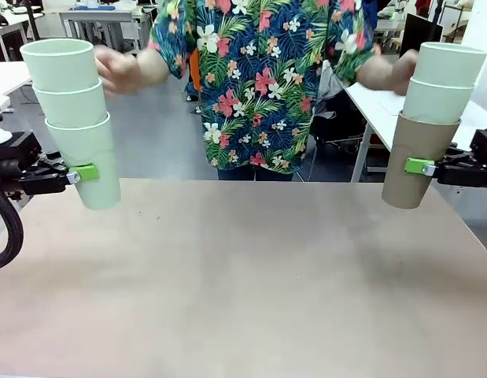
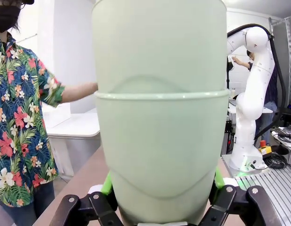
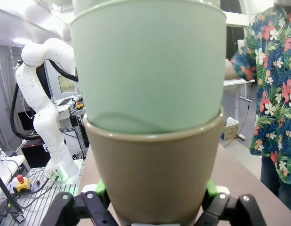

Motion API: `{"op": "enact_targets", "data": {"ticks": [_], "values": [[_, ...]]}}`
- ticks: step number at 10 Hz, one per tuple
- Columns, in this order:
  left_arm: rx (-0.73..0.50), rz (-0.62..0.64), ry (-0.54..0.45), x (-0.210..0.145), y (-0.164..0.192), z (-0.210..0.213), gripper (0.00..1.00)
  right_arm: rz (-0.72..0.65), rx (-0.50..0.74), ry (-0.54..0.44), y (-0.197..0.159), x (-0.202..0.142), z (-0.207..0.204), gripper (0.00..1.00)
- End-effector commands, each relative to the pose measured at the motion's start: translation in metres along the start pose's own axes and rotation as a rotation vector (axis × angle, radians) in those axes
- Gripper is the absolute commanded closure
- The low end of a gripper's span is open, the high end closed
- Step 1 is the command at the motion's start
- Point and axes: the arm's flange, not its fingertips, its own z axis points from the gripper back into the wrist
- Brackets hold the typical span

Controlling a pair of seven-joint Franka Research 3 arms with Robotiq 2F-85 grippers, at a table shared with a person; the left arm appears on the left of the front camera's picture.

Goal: Stack the cups and store them in the basket.
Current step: Place the stack of Reusable plastic cups into the Pantry Basket.

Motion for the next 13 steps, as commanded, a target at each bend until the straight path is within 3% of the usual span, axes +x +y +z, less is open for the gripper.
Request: {"op": "enact_targets", "data": {"ticks": [1, 13], "values": [[-0.001, -0.012, -0.004, 0.0036, -0.0013, -0.0012, 0.14, 0.006, 0.002, 0.002, 0.0009, 0.0020, 0.0001, 0.14], [-0.001, -0.012, -0.004, 0.0036, -0.0013, -0.0012, 0.14, 0.006, 0.002, 0.002, 0.0009, 0.0020, 0.0001, 0.14]]}}
